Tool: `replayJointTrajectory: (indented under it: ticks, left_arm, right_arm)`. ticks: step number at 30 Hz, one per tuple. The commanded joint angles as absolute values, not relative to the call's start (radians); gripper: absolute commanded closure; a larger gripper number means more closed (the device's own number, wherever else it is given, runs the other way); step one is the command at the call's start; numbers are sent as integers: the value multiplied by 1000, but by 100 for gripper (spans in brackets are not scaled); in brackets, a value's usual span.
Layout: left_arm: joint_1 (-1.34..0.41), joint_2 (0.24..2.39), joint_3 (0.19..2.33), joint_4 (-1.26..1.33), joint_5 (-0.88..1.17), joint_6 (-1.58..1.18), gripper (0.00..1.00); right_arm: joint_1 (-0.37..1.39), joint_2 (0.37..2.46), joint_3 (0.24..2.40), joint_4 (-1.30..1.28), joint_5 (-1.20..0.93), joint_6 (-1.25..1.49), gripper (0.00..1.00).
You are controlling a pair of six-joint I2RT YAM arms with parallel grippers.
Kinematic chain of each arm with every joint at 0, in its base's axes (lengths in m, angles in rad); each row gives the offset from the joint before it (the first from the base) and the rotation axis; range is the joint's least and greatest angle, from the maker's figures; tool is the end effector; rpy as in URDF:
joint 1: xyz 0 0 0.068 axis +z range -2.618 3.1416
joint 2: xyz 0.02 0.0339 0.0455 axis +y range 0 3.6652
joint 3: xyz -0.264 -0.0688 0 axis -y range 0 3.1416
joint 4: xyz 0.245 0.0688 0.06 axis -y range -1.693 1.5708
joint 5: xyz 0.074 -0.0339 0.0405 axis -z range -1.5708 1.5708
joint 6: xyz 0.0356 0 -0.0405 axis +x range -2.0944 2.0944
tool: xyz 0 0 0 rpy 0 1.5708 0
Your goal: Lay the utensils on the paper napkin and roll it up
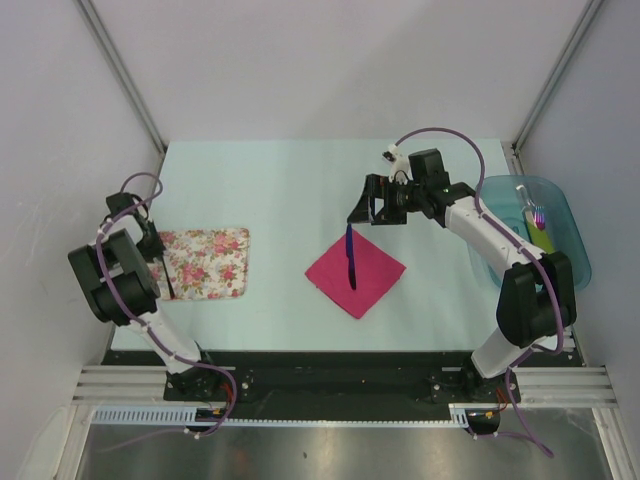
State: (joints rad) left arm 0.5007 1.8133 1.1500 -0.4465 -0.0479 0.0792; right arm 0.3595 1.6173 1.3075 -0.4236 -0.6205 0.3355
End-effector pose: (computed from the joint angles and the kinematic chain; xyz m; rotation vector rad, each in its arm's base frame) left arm 0.3169 0.1753 0.1681 -0.5803 2.6400 0.2434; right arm 0.3301 0.1462 0.2907 -0.3628 2.3415 1.0626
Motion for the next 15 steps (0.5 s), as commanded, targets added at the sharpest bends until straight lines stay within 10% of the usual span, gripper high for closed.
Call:
replayJointTrajectory:
  ticks: [1,15]
  left_arm:
    - [506,1735,1137,-397,-46,49,73]
    - [505,1684,1112,-448,38,40,71]
  right_arm:
    - [357,1614,1318,-384,-663,345,0]
    - [365,1631,1319,-374,-670,350,0]
